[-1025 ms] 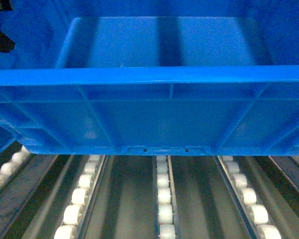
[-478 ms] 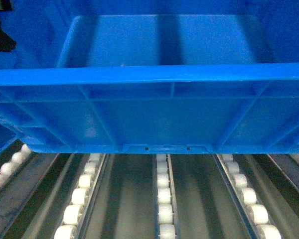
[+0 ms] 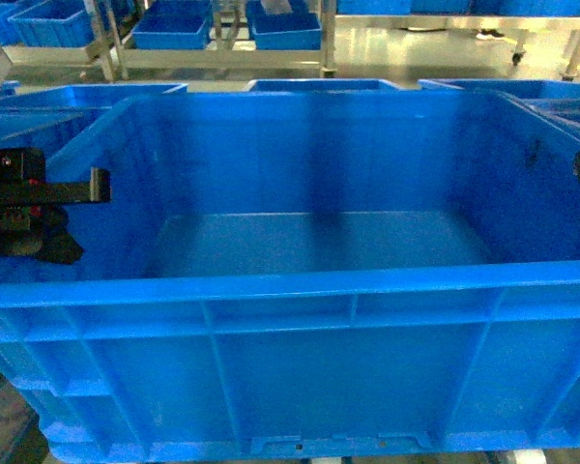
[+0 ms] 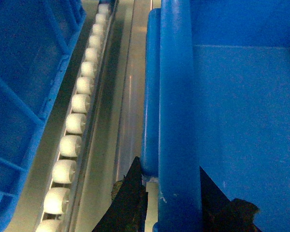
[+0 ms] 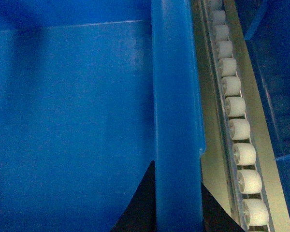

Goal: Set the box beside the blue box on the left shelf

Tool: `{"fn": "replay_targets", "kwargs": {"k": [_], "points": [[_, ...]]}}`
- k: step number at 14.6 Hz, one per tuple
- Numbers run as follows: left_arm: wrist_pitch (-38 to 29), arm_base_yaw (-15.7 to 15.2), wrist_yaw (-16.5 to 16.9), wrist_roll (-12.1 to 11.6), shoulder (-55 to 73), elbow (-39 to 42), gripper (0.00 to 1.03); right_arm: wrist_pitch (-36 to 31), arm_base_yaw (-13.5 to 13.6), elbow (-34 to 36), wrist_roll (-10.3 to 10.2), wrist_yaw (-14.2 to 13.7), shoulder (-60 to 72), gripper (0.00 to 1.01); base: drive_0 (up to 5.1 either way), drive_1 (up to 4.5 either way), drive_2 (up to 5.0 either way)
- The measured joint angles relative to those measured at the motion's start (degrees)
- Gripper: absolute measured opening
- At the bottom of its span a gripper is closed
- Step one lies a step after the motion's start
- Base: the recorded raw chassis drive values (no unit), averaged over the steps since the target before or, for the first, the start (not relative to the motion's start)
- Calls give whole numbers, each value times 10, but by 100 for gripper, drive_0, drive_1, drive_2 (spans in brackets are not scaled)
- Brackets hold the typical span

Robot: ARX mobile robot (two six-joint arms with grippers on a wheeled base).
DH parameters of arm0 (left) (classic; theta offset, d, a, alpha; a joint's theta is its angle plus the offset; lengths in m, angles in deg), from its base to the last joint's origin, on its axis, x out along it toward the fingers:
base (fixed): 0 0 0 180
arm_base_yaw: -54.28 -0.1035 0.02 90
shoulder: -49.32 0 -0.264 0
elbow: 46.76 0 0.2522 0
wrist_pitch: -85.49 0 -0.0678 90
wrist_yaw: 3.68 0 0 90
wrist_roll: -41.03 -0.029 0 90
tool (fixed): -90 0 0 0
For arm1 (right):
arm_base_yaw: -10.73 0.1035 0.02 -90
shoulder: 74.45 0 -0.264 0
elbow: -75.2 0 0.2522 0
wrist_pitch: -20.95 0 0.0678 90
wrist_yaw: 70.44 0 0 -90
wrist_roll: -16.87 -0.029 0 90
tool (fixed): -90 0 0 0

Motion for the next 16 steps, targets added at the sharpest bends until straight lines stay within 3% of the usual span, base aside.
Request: {"fn": "replay_targets", "kwargs": {"k": [6,8,9,11,12,13,15,16], "points": [[14,0,-7,0,8,-8,16,10,1,-3,-6,7,6,7,0,0,0],[-3,0,0,-21,8,-8,29,9,0,-3,-17,11,6,12,0,0,0],[-25,0,5,-30,8,-8,35,7,0,-3,-29,13,7,17,0,0,0],[-85,19,52,-42,2,-14,53,-10,2,-3,-57,30,10,36,0,0,0],[-124,34,62,-40,-5,-15,64,-47,6,-2,-80,44,8,48,0,0,0],[-161,44,73,-37,-16,-15,77,-99,8,4,-91,45,-1,59,0,0,0],[-242,34,72,-17,-30,-15,100,-216,9,19,-84,2,-40,83,0,0,0],[-257,27,57,-13,-39,-15,97,-229,9,18,-80,-2,-52,96,0,0,0]]}}
